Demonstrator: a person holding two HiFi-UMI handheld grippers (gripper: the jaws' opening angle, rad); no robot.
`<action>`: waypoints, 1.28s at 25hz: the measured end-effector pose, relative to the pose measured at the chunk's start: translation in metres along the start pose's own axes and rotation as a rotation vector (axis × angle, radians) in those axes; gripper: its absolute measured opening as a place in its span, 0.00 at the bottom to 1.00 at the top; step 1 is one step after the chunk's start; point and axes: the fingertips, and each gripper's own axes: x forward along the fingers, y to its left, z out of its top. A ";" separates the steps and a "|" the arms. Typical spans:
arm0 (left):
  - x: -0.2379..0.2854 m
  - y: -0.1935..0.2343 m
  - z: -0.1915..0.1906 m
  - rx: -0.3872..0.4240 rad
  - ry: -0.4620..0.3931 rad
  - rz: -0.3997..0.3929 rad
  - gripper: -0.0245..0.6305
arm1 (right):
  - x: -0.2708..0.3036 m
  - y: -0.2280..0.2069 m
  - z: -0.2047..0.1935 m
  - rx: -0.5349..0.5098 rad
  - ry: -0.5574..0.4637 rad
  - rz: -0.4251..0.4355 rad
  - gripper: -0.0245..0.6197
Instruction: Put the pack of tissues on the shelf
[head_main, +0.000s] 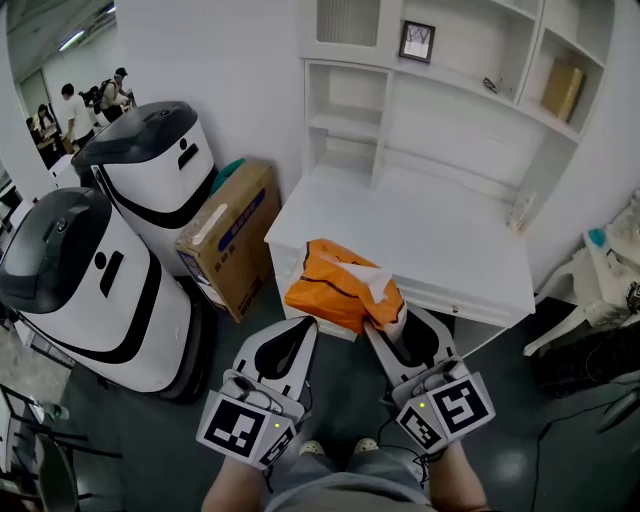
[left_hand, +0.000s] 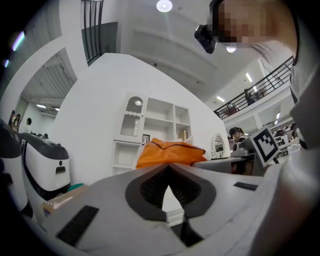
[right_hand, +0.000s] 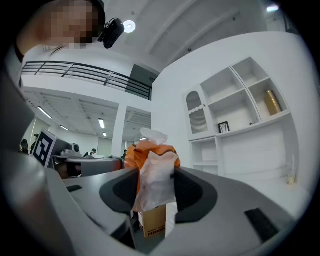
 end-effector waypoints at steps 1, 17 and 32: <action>-0.002 0.003 0.001 0.000 -0.002 -0.005 0.09 | 0.002 0.003 -0.001 0.000 0.000 -0.006 0.34; -0.003 0.035 -0.008 -0.027 -0.017 -0.095 0.09 | 0.016 0.016 -0.005 0.021 -0.033 -0.086 0.35; 0.081 0.074 -0.006 -0.017 -0.037 -0.054 0.09 | 0.089 -0.053 -0.005 -0.043 0.008 -0.057 0.34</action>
